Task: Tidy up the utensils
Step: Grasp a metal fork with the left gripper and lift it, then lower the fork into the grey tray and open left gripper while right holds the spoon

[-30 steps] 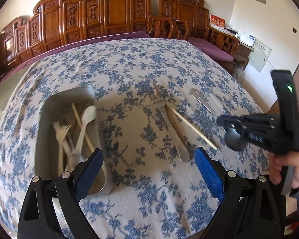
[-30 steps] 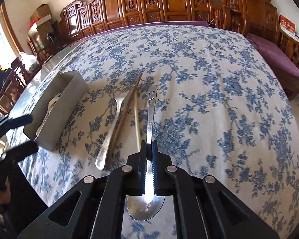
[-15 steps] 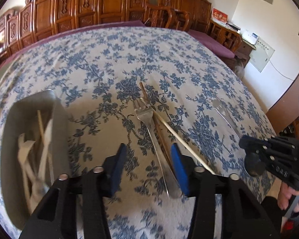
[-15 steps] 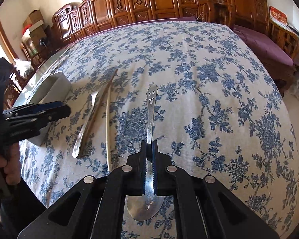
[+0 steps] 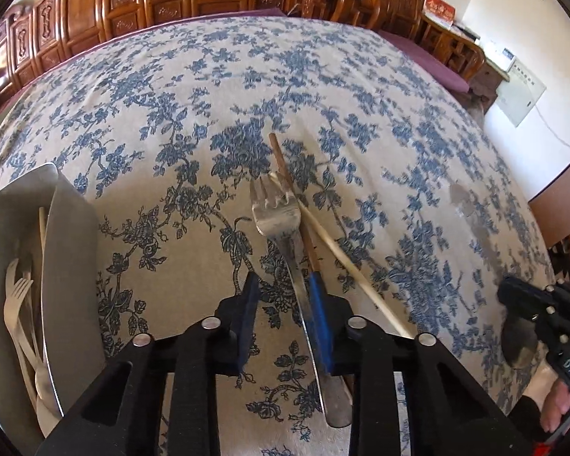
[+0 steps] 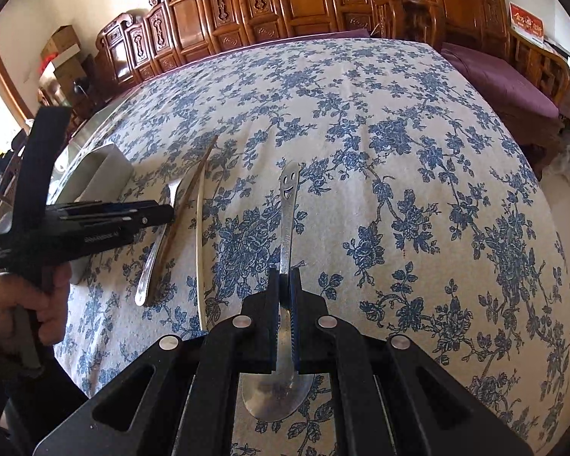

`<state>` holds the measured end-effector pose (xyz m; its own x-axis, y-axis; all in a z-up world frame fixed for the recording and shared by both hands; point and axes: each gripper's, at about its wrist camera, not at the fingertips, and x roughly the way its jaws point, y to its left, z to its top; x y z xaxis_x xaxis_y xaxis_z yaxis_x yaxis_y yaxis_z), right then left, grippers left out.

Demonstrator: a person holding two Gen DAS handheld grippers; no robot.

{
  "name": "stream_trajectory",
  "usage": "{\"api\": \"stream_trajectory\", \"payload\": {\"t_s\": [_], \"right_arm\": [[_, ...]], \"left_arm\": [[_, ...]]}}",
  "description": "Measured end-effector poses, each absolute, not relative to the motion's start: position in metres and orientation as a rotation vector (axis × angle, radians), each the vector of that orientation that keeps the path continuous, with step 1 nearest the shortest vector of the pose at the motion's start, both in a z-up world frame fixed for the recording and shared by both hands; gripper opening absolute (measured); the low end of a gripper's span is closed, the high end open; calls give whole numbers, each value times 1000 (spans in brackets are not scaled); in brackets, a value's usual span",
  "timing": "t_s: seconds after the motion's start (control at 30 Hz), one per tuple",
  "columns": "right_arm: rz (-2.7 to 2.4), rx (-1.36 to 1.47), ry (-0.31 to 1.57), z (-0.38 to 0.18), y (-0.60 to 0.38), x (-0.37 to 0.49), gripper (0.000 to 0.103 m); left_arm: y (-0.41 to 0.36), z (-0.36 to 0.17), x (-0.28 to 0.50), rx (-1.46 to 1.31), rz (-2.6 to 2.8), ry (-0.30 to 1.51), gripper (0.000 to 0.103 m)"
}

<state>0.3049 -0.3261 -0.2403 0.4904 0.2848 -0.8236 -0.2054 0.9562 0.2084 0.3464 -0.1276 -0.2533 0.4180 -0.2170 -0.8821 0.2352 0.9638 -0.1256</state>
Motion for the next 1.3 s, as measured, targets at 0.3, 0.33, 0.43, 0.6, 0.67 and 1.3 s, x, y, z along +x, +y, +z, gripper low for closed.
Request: {"api": "stream_trajectory", "payload": {"t_s": [0.3, 0.33, 0.43, 0.6, 0.67, 1.3], "right_arm": [[302, 78, 1019, -242, -324, 305, 6], [303, 75, 1020, -242, -323, 305, 6], [305, 73, 1023, -243, -321, 303, 6], [309, 71, 1017, -240, -319, 303, 6], [312, 71, 1015, -239, -318, 302, 6], [369, 32, 958, -211, -292, 289, 6]], "left_arm": [[-132, -255, 350, 25, -270, 1118, 24], [-133, -255, 350, 32, -270, 1115, 20], [-133, -255, 348, 31, -283, 1117, 9], [-125, -253, 342, 39, -272, 1118, 6], [-120, -248, 337, 45, -265, 1103, 6], [-95, -188, 291, 79, -252, 962, 6]]}}
